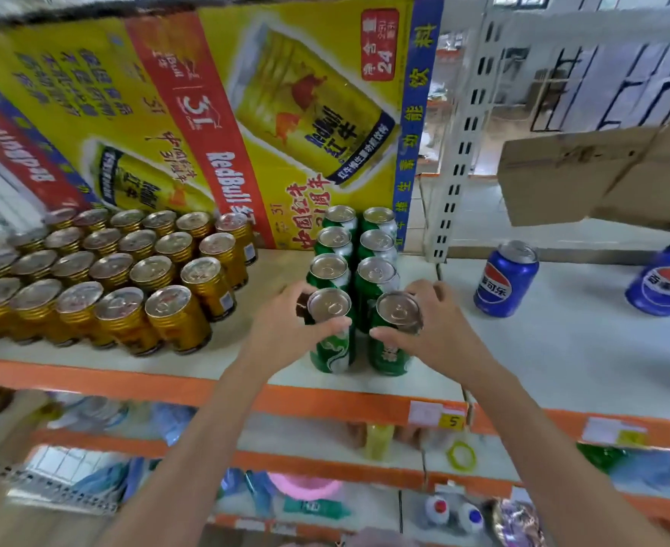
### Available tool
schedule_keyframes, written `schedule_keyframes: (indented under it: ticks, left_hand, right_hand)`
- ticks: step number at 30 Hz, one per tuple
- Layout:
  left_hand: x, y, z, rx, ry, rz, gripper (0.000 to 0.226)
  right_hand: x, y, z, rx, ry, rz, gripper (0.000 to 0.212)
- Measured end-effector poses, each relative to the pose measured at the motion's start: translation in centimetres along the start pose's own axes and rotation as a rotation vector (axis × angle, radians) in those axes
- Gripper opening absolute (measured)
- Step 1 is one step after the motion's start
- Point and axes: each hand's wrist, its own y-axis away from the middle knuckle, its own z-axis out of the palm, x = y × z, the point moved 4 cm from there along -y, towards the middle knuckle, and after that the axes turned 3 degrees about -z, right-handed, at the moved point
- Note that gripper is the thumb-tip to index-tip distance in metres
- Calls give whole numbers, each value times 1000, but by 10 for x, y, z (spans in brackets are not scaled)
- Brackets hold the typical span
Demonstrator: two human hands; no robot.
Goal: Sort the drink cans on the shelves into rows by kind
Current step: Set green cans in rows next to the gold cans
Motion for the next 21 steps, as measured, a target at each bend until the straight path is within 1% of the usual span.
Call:
schedule_keyframes:
  ticks: [3,5,7,9,12,14,16,18,21]
  left_hand:
    - [3,0,2,26,-102,-93,63]
    - [4,-2,3,24,-165,-95,69]
    - [4,-4,1,-2,-129,-43,66]
    - [4,-5,-4,-41,-36,47,58]
    - [5,-4,-10,-133,-30,199,49]
    - [3,-5,-12,-155,-55,265,49]
    - [2,-5,-13,-163,-69,293,52]
    - [4,-4,-12,-145,-96,284,53]
    - [12,-2,-11,-23,-170,241,51]
  right_hand:
    - [-9,0,5,30,61,76,76]
    - [-14,-3,7,11,144,89,78]
    - [-16,-5,5,-41,166,83,71]
    - [-17,-5,-1,-114,111,69,63]
    - [-20,-2,-4,-212,96,32,61]
    - [-20,-1,-3,-199,108,8,59]
    - [-19,-1,-3,-170,95,2,57]
    - [-18,-1,-5,-160,95,1,57]
    - [-17,-2,-5,-163,107,-38,58]
